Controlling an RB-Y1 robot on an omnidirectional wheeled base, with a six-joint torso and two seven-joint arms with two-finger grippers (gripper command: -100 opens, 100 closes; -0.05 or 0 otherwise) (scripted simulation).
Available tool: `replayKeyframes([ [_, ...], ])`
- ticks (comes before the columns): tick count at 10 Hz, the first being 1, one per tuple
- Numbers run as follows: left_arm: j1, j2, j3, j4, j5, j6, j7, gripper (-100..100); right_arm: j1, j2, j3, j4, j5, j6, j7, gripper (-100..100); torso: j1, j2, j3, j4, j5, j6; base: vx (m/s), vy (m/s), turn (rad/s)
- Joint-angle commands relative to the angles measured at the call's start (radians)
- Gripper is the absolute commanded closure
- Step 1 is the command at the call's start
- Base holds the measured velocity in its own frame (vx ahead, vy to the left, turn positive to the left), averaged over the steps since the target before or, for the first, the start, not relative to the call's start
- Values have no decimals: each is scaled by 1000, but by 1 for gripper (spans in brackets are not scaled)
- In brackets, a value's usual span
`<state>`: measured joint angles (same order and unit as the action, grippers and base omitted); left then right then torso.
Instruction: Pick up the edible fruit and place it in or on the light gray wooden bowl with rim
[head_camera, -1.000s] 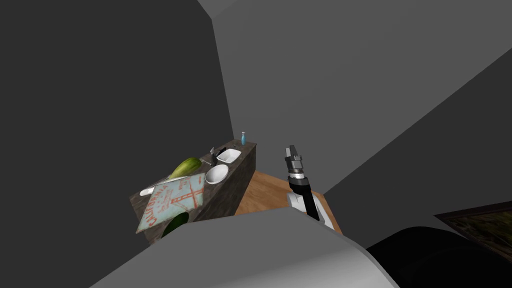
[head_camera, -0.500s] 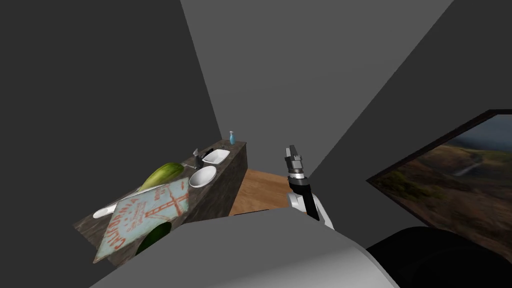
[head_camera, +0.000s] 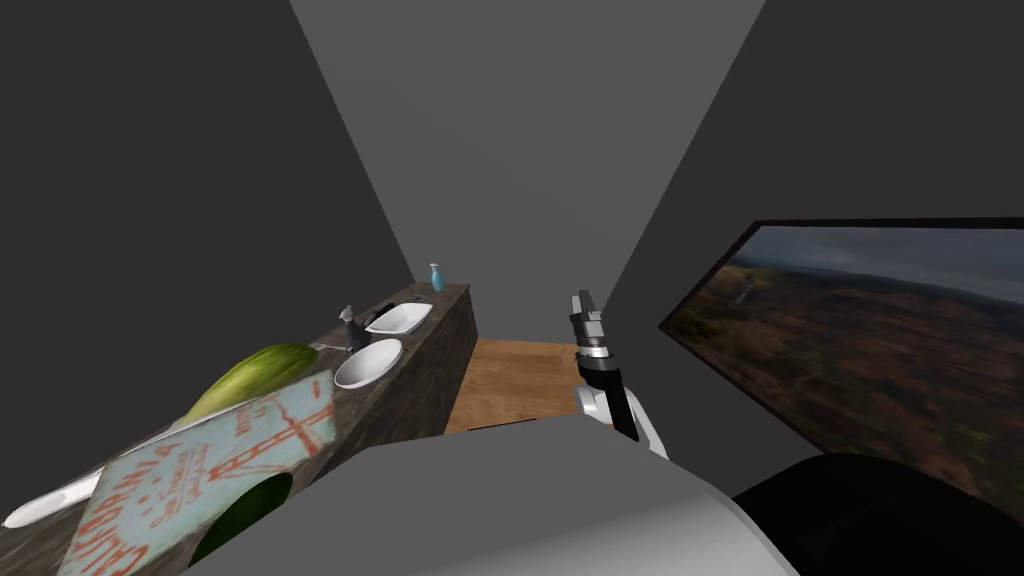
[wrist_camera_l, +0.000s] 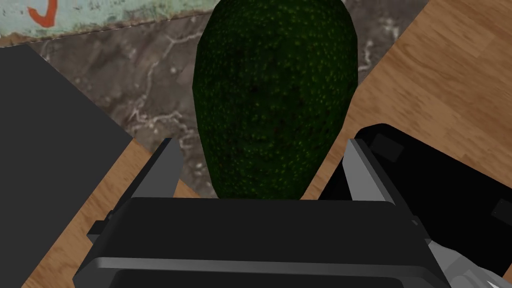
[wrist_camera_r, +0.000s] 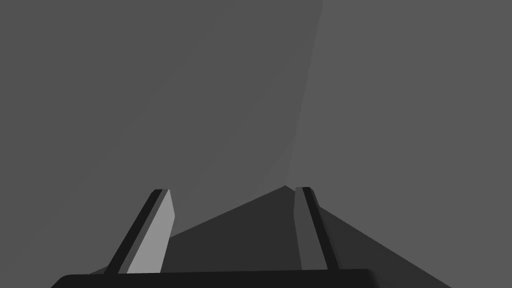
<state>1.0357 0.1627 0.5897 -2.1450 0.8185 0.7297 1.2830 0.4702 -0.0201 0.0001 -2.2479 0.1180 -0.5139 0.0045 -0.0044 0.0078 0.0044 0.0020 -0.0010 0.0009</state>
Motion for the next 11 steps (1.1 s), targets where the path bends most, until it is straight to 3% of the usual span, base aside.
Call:
replayKeyframes([
  [1,0,0,0,0,0,0,0,-100,0,0,0,0,0,0,0,0,0,0,0,0,0,0,-36,-42,-74],
  [2,-3,0,2,3,-1,2,4,100,0,0,0,0,0,0,0,0,3,-2,-1,0,0,-1,-7,-7,19],
  [6,-2,0,2,3,-1,2,3,100,0,0,0,0,0,0,0,0,6,-5,-3,-1,1,-1,0,0,0],
  [7,-2,0,2,3,-1,2,3,0,0,0,0,0,0,0,0,0,6,-6,-3,-1,1,-1,0,0,0],
  [8,7,2,-7,-11,0,2,-1,100,0,0,0,0,0,0,0,0,6,-6,-3,-1,1,-1,23,33,259],
  [11,71,-6,-89,-95,-9,-16,-51,100,1,0,-1,0,0,0,0,0,11,-9,-5,-2,1,-3,80,94,351],
])
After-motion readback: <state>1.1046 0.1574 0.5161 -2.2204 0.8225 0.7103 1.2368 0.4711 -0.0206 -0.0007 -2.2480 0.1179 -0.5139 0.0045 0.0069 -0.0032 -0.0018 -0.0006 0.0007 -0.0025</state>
